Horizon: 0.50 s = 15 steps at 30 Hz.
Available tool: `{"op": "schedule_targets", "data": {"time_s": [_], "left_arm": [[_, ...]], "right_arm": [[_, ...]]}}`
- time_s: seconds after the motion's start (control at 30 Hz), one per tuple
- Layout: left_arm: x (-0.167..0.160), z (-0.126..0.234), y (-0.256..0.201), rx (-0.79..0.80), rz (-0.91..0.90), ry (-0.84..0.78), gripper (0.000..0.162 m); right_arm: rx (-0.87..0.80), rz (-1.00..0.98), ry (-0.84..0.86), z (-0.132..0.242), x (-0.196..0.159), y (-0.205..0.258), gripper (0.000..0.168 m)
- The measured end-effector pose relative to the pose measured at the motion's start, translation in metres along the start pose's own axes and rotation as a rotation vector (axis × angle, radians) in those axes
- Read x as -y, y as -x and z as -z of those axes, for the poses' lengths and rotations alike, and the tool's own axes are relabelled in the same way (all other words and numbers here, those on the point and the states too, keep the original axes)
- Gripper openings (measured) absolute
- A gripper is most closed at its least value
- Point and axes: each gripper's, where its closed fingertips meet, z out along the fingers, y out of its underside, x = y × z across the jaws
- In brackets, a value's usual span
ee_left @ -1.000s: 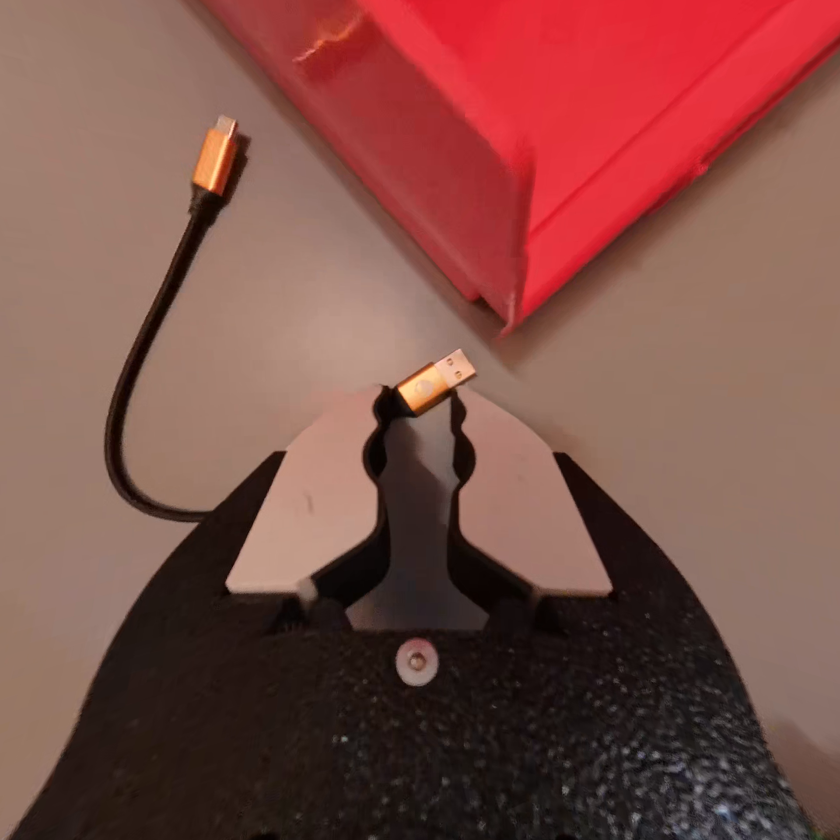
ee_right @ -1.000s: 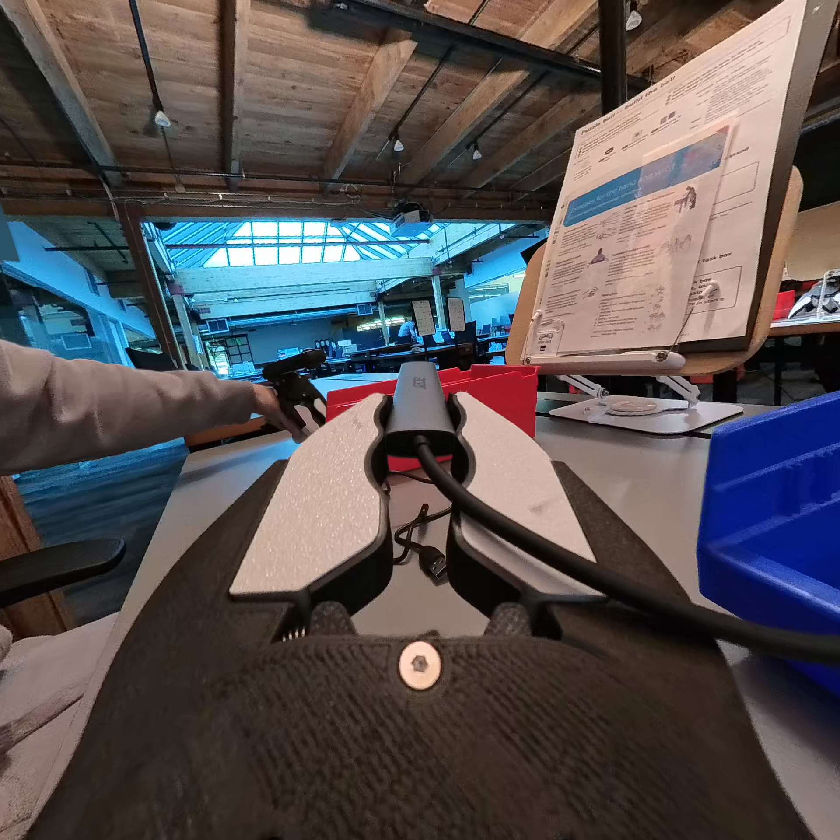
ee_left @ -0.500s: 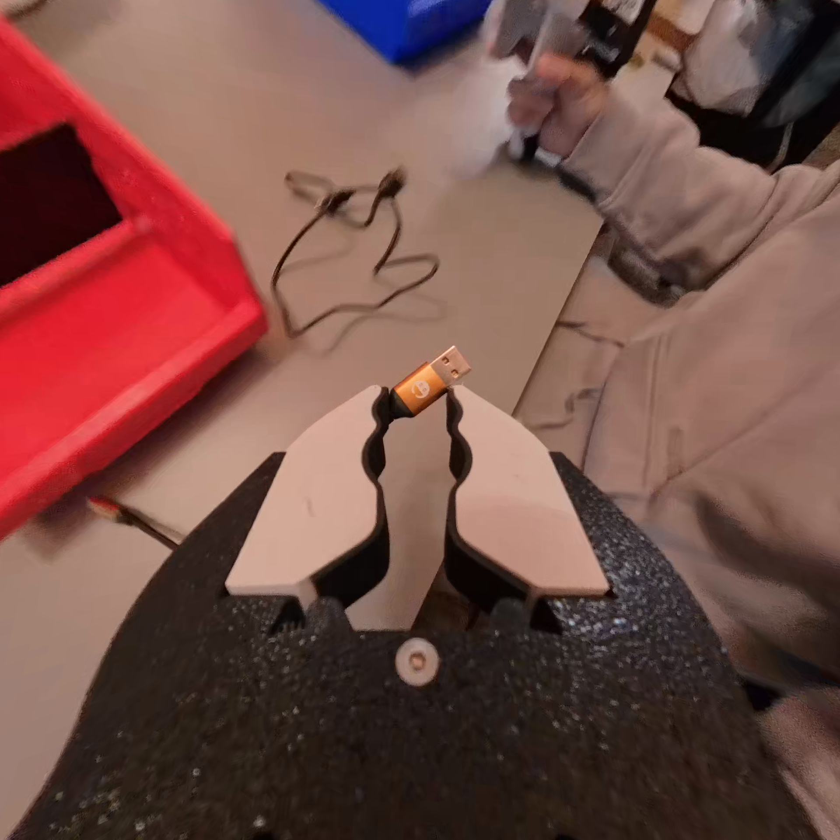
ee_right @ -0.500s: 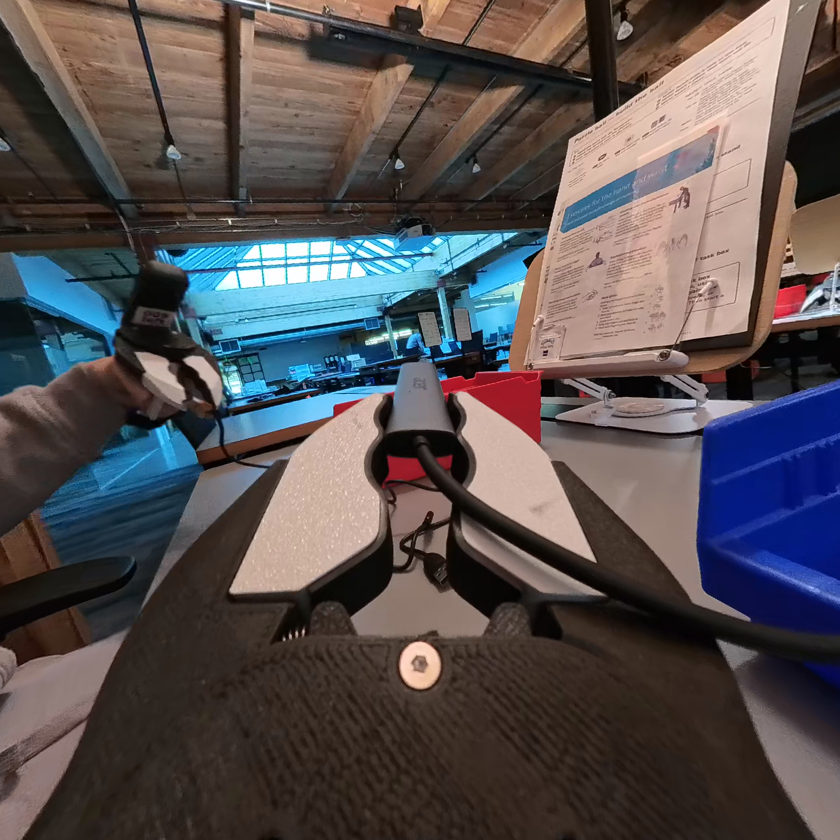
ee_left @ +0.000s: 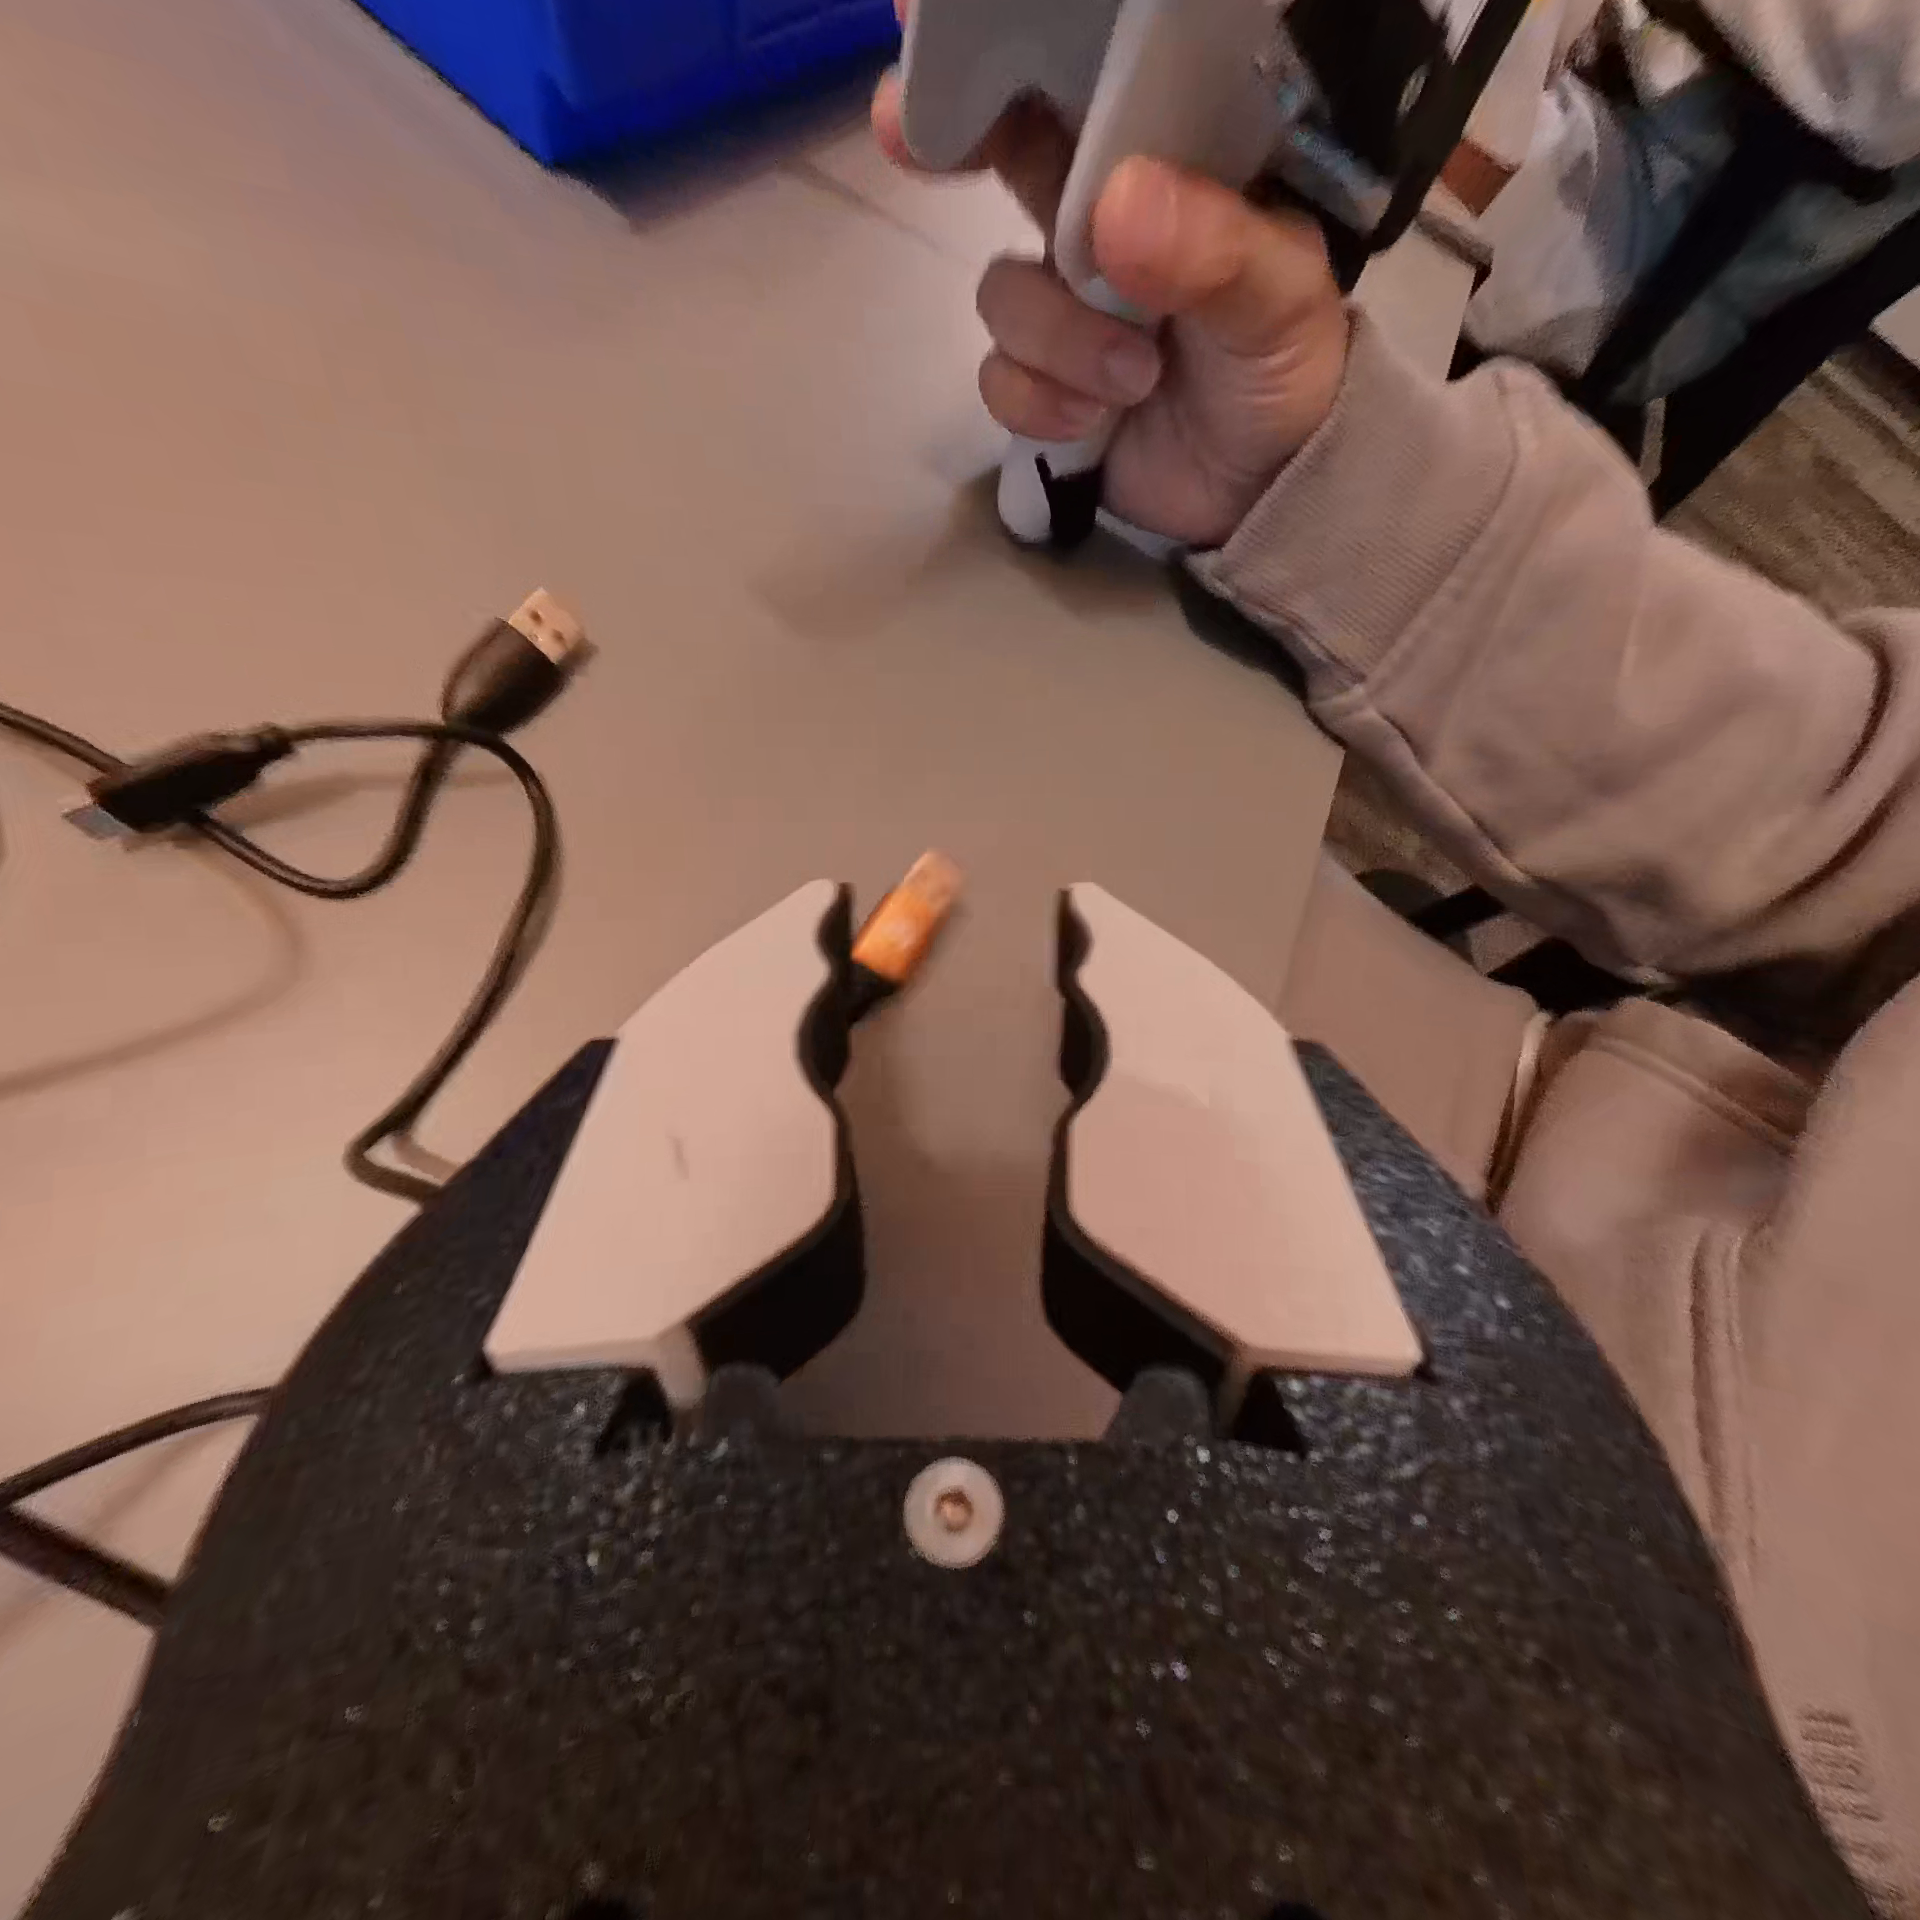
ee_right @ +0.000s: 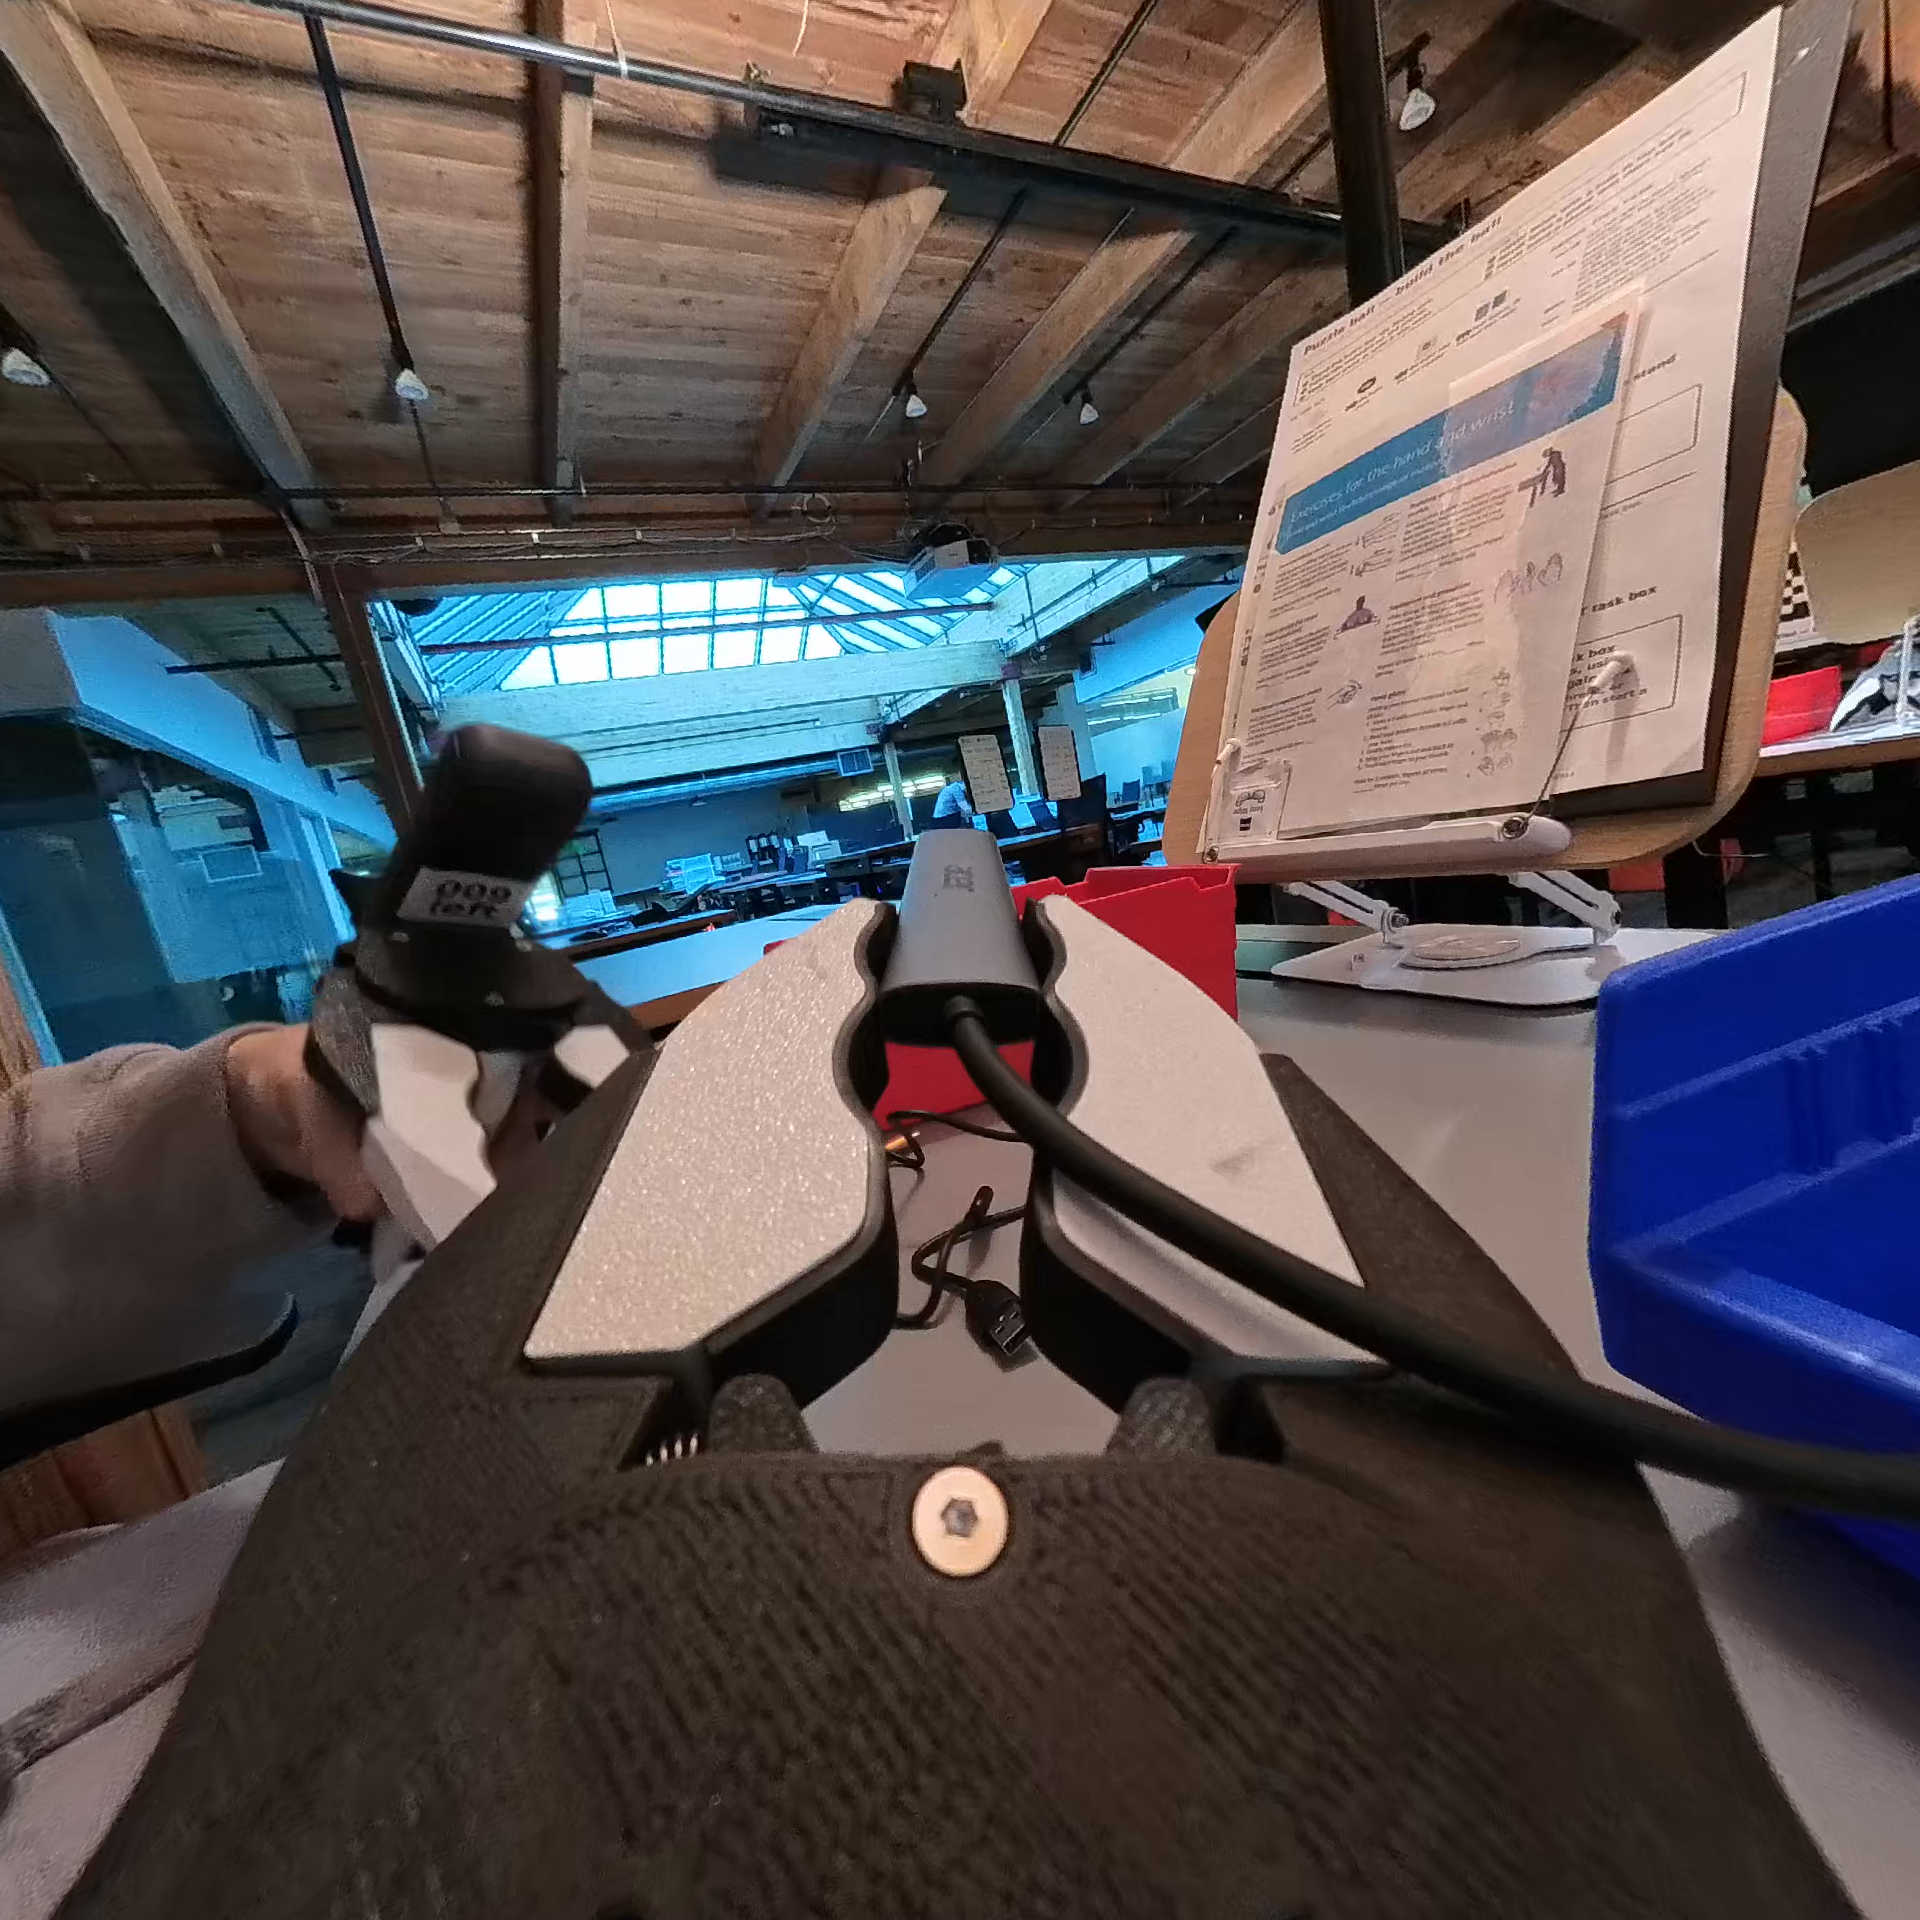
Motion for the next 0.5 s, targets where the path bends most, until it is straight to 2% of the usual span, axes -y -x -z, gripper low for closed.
{"op": "schedule_targets", "data": {"time_s": [0.03, 0.1, 0.17, 0.23, 0.27, 0.3, 0.33, 0.37, 0.4, 0.5], "left_arm": [[0.011, 0.01, -0.001, -0.009, -0.016, -0.048, 0.046], [0.04, 0.042, 0.001, 0.006, -0.072, -0.169, 0.049], [0.065, 0.083, 0.017, 0.095, -0.137, -0.261, 0.049], [0.077, 0.129, 0.066, 0.361, -0.196, -0.284, 0.048], [0.072, 0.159, 0.108, 0.579, -0.221, -0.24, 0.05], [0.062, 0.195, 0.155, 0.814, -0.228, -0.166, 0.061], [0.046, 0.231, 0.198, 1.016, -0.207, -0.078, 0.066], [0.027, 0.262, 0.234, 1.157, -0.162, 0.006, 0.062], [0.008, 0.283, 0.262, 1.227, -0.099, 0.062, 0.061], [-0.042, 0.297, 0.313, 1.181, 0.071, 0.156, 0.065]], "right_arm": [[-0.001, -0.002, -0.001, 0.0, 0.0, 0.0, 0.024], [0.001, -0.008, 0.001, 0.0, 0.0, -0.001, 0.024], [0.002, -0.011, 0.003, 0.0, 0.0, -0.001, 0.024], [0.003, -0.01, 0.003, -0.001, 0.0, -0.001, 0.024], [0.004, -0.01, 0.003, -0.001, 0.0, -0.001, 0.024], [0.003, -0.01, 0.004, -0.001, 0.0, -0.001, 0.024], [0.003, -0.01, 0.004, -0.001, 0.0, -0.001, 0.024], [0.003, -0.01, 0.004, -0.001, 0.0, -0.001, 0.024], [0.004, -0.01, 0.004, -0.001, 0.0, -0.001, 0.024], [0.0, -0.008, 0.001, 0.0, 0.0, -0.001, 0.024]]}}
